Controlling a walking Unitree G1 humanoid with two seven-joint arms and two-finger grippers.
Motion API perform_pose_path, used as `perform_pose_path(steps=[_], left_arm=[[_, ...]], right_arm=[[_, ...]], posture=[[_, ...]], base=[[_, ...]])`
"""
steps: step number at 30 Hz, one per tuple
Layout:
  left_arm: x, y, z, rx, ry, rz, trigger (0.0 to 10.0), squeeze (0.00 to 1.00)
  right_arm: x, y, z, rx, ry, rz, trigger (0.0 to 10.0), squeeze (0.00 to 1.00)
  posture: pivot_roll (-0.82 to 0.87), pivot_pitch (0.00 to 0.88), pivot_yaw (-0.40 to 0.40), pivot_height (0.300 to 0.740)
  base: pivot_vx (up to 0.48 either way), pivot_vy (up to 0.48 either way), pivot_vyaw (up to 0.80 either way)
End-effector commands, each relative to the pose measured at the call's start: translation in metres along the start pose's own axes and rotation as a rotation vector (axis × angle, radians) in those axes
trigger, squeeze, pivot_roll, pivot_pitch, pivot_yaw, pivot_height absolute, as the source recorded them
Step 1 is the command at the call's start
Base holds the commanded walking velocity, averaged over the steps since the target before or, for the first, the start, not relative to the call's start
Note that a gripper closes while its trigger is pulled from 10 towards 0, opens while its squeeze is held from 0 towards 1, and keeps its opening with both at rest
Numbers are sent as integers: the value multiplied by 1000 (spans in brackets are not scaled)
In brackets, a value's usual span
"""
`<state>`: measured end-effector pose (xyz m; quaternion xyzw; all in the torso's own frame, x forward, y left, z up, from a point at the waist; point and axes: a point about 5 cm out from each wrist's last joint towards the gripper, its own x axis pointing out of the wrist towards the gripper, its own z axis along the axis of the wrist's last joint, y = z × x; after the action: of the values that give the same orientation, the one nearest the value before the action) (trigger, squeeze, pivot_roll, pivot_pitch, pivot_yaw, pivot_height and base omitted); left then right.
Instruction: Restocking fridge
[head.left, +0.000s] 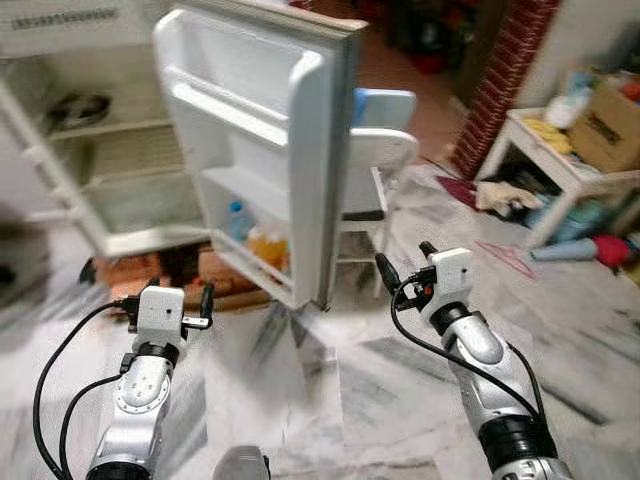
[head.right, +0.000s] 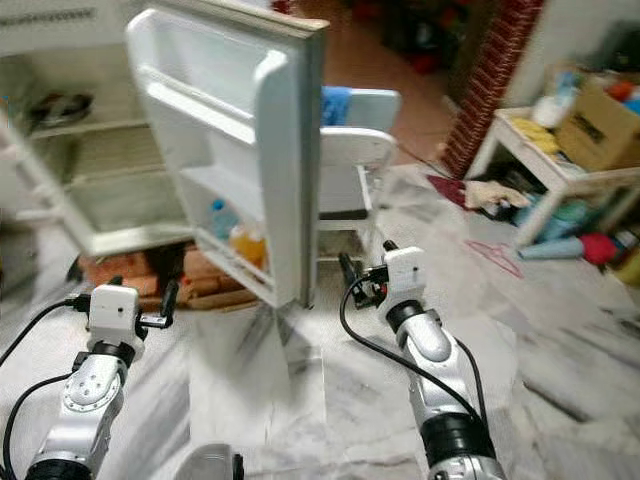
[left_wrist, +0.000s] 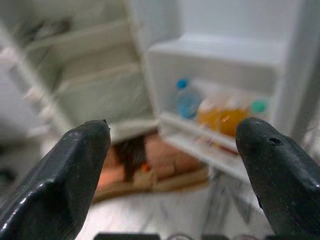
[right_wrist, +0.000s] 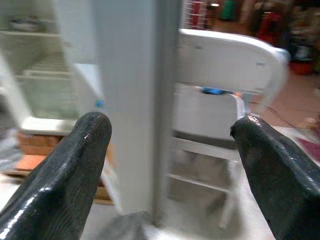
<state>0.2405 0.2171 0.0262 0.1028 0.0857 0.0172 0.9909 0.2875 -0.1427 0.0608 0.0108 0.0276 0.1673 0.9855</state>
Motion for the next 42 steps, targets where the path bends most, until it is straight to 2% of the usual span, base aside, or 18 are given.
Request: perform_pose_path(steps=[1, 7, 18, 32, 39, 40, 42], left_arm=[[1, -3, 1, -11, -10, -15, 10000, 0], [2, -7, 6, -28, -49, -34, 10000, 0], [5, -5, 6, -54, -54, -19, 10000, 0], [4, -9, 3, -60, -40, -25, 10000, 0], [4, -9, 1, -52, -36, -20, 10000, 0], [4, -9, 1, -54, -33, -19, 10000, 0], [3, -9, 0, -55, -31, -19, 10000, 0]], right_arm=[[-3, 1, -4, -2, 7, -2, 10000, 0], [-4, 6, -4, 2, -2, -5, 10000, 0], [7, -8, 10, -20, -37, -85, 10000, 0], [5, -9, 7, -34, -26, -106, 10000, 0], [6, -8, 5, -42, -21, -94, 10000, 0], [6, -8, 6, -49, -21, -92, 10000, 247], [6, -7, 6, -54, -21, -91, 10000, 247]], posture=[[21, 0, -37, 740], [16, 0, -34, 740], [10, 0, -40, 740], [6, 0, -40, 740], [16, 0, -41, 740], [16, 0, -41, 740], [16, 0, -41, 740]], base=[[0, 0, 675], [53, 0, 641], [396, 0, 94], [336, -313, 0], [0, -237, 0], [0, 0, 0], [0, 0, 0]])
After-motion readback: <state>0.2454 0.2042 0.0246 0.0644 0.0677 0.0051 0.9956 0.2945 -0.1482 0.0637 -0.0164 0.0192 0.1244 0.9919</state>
